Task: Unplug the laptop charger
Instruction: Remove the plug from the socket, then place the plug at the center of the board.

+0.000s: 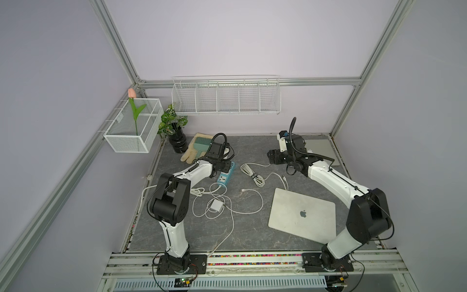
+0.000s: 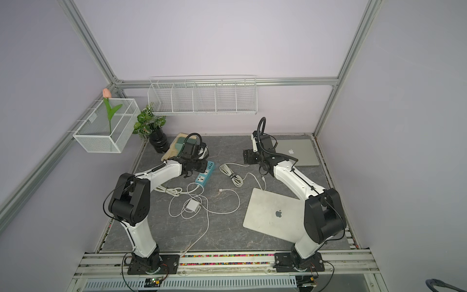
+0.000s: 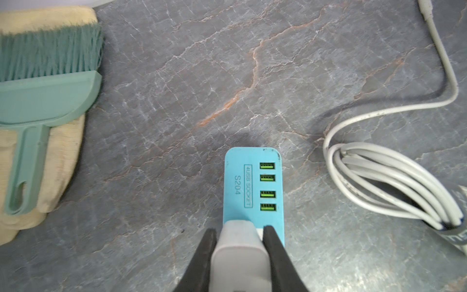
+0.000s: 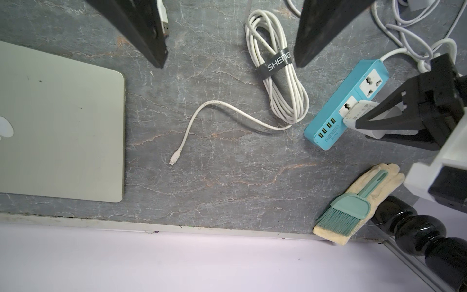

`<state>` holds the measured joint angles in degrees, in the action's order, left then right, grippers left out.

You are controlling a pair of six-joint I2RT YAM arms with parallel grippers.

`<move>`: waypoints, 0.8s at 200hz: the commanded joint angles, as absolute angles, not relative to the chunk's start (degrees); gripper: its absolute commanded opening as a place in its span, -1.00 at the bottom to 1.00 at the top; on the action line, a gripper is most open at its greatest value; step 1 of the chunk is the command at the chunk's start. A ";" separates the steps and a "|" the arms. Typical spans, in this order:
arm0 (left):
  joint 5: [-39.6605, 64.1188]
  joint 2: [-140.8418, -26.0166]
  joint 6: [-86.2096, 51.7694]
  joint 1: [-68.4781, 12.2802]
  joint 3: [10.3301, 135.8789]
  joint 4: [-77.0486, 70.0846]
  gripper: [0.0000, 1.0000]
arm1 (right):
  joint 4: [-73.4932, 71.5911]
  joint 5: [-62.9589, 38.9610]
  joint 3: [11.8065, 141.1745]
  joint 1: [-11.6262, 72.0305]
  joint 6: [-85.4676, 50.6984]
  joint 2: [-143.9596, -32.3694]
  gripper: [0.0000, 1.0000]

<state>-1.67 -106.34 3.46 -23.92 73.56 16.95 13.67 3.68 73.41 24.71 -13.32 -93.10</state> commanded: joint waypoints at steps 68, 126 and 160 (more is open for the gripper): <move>3.13 -103.39 -2.46 -24.27 82.58 19.22 -0.73 | 11.24 5.01 70.16 23.28 -15.60 -90.83 0.64; 21.26 -123.50 -7.86 -24.28 106.43 23.57 -0.73 | 1.23 -1.78 60.99 20.46 -17.45 -86.23 0.65; 25.35 -133.69 -12.88 -24.50 115.45 20.90 -0.67 | -9.38 -6.71 51.62 19.32 -14.25 -81.52 0.92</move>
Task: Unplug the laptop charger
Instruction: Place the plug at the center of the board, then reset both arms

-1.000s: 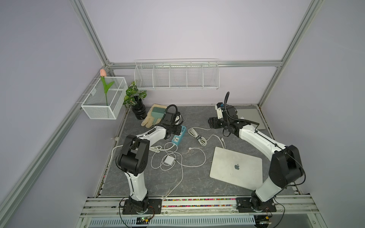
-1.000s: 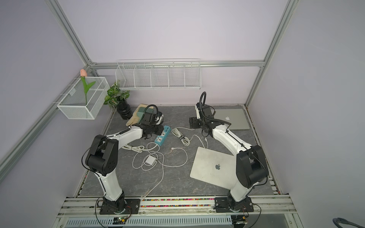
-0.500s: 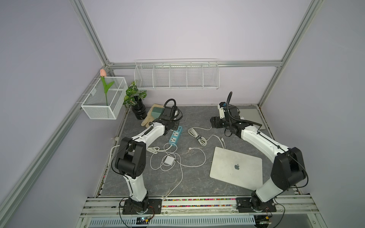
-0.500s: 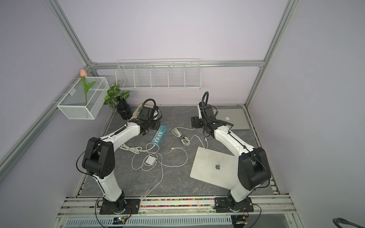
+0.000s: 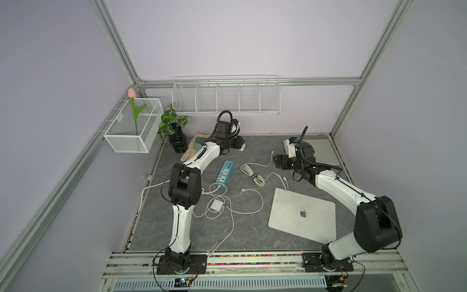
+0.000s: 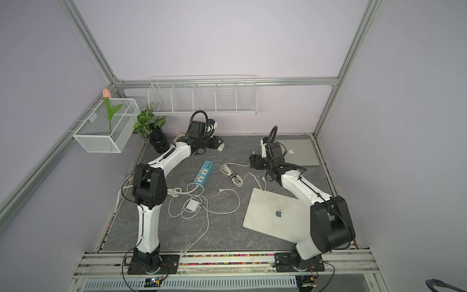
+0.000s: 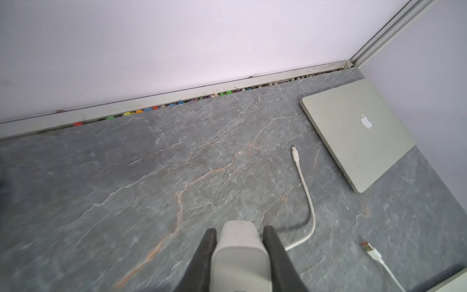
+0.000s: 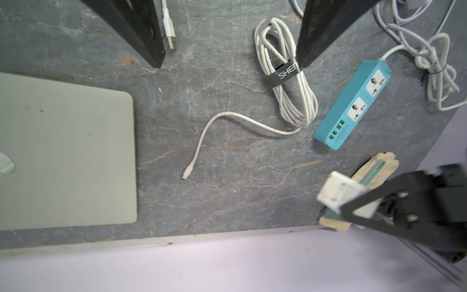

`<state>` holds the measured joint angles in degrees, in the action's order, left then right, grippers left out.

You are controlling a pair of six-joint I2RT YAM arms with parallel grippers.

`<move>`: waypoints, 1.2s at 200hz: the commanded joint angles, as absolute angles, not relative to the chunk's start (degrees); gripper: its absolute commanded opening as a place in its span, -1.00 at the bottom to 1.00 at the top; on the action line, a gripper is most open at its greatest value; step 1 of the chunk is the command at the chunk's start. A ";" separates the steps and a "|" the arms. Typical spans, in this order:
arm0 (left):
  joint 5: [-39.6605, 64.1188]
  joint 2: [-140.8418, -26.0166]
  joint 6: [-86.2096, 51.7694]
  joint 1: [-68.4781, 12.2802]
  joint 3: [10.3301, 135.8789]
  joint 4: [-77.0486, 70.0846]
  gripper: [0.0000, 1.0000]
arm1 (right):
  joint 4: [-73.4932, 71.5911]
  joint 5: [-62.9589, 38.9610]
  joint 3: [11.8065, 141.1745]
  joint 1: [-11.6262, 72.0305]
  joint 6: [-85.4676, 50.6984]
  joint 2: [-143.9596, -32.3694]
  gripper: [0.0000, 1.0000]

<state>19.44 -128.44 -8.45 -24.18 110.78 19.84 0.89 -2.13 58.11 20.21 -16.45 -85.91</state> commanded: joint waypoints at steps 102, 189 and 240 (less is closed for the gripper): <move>17.38 -132.79 -14.39 -25.65 113.58 19.99 0.48 | -19.43 -3.64 35.01 17.75 -13.48 -70.89 0.99; -28.00 -83.95 -9.48 -25.12 60.71 -0.67 0.79 | -16.82 16.34 26.86 16.13 -4.90 -59.02 0.95; -43.06 -67.93 -5.90 -23.85 33.61 -11.92 0.90 | -22.95 28.18 18.92 14.26 -1.33 -56.42 0.92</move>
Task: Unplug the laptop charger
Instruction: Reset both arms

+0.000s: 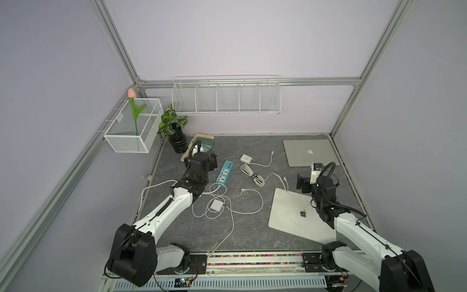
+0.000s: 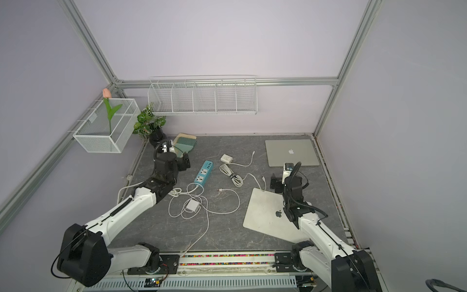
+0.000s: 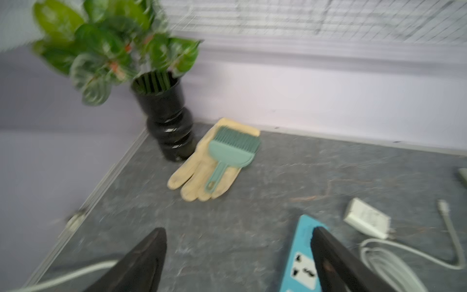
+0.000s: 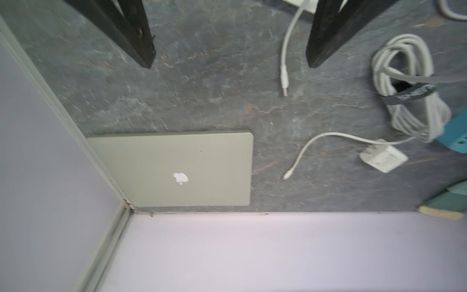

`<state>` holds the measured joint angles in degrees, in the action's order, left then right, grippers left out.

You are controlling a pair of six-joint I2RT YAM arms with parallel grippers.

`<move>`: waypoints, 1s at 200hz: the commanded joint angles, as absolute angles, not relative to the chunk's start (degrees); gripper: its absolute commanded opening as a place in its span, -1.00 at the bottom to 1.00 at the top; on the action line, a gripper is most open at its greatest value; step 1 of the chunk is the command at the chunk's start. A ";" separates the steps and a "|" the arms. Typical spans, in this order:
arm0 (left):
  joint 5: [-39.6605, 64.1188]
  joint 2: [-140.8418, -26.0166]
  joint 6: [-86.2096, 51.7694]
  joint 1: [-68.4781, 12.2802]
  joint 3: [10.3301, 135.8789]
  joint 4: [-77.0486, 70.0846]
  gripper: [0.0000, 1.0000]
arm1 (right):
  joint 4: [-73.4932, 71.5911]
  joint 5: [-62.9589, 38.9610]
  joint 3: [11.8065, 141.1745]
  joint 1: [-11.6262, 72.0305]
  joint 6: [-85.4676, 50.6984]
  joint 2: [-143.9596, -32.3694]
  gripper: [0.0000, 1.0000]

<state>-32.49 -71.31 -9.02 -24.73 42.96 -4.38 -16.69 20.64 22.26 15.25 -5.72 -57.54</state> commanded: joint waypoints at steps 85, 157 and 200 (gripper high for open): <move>-31.77 -76.29 -2.27 -11.21 22.33 -38.72 0.94 | -55.04 22.93 15.07 6.59 4.18 -77.29 0.87; -23.84 -88.56 1.07 -8.93 19.87 -56.38 1.00 | -66.76 13.38 15.07 5.21 6.08 -90.20 0.82; -15.08 -87.02 -2.42 -3.74 24.54 -44.61 0.99 | -53.63 10.91 20.24 1.01 1.00 -88.26 0.78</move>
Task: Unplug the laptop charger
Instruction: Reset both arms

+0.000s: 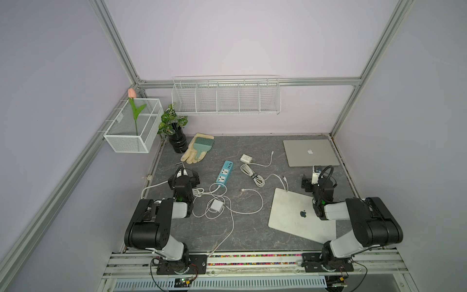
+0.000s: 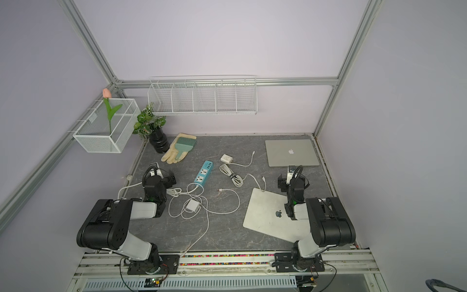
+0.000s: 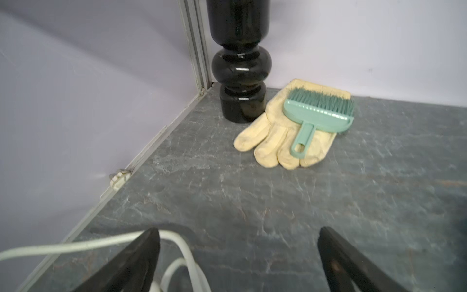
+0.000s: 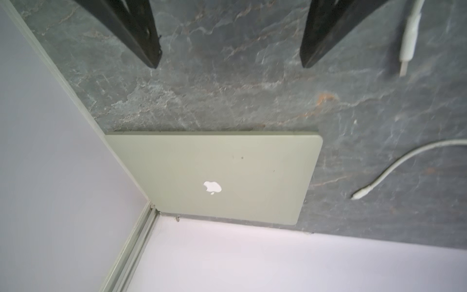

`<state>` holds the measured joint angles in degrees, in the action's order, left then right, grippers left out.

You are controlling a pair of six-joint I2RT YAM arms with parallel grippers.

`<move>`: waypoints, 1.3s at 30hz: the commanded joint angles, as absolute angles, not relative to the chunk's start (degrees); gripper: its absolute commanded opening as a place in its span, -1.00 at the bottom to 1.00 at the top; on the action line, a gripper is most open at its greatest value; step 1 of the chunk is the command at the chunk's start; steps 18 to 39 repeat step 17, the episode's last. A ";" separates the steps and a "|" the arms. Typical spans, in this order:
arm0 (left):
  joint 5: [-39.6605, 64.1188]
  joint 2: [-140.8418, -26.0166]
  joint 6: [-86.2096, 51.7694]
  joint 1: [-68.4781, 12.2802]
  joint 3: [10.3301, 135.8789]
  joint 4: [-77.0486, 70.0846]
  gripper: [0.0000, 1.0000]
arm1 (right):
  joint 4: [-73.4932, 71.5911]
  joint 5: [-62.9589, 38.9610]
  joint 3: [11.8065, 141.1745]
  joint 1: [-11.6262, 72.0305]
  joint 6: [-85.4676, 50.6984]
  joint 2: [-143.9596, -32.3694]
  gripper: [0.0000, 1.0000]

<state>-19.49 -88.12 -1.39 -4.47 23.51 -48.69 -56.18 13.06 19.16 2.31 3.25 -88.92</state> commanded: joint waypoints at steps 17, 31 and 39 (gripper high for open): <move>-14.85 -86.66 -2.61 -3.69 24.88 -43.25 0.99 | -53.14 1.85 20.92 -0.74 2.12 -88.68 0.77; -14.85 -86.66 -2.61 -3.69 24.88 -43.25 0.99 | -53.14 1.85 20.92 -0.74 2.12 -88.68 0.77; -14.85 -86.66 -2.61 -3.69 24.88 -43.25 0.99 | -53.14 1.85 20.92 -0.74 2.12 -88.68 0.77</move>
